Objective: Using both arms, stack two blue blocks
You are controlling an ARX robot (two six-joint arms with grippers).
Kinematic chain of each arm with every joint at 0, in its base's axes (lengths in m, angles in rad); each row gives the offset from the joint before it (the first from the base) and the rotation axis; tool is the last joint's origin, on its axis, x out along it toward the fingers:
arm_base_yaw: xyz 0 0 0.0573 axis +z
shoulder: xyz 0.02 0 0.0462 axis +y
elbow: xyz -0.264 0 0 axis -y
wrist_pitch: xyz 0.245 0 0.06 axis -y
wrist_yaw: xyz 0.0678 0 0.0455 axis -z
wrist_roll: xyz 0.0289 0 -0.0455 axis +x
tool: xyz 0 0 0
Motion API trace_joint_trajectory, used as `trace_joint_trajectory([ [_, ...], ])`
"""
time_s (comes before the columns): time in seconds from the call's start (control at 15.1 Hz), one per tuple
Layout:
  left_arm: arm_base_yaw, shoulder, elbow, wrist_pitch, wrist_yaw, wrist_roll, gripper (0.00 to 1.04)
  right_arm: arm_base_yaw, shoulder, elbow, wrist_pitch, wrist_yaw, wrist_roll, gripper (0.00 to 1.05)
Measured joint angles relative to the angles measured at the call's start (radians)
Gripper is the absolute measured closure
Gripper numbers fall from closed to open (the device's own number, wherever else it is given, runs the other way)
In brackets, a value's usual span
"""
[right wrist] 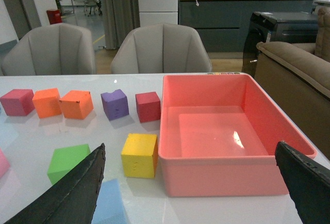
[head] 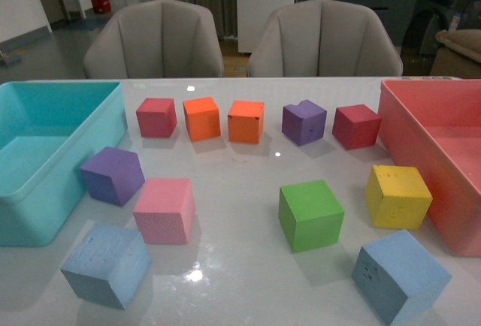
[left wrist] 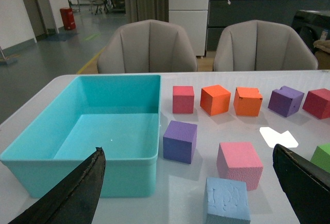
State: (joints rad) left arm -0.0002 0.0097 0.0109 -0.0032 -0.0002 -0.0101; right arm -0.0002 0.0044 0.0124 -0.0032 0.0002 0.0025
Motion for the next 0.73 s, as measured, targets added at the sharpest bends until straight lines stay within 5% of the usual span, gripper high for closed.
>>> trace_joint_trajectory([
  [0.46, 0.0, 0.0, 0.0, 0.0, 0.0, 0.0, 0.07, 0.0, 0.0, 0.0, 0.0, 0.0, 0.0, 0.06],
  [0.6, 0.0, 0.0, 0.0, 0.0, -0.001, 0.0, 0.07, 0.085, 0.09, 0.041, -0.089, 0.198, 0.032, 0.06],
  [0.73, 0.0, 0.0, 0.0, 0.0, 0.0, 0.0, 0.07, 0.122, 0.388, 0.154, 0.093, 0.389, 0.049, 0.06],
])
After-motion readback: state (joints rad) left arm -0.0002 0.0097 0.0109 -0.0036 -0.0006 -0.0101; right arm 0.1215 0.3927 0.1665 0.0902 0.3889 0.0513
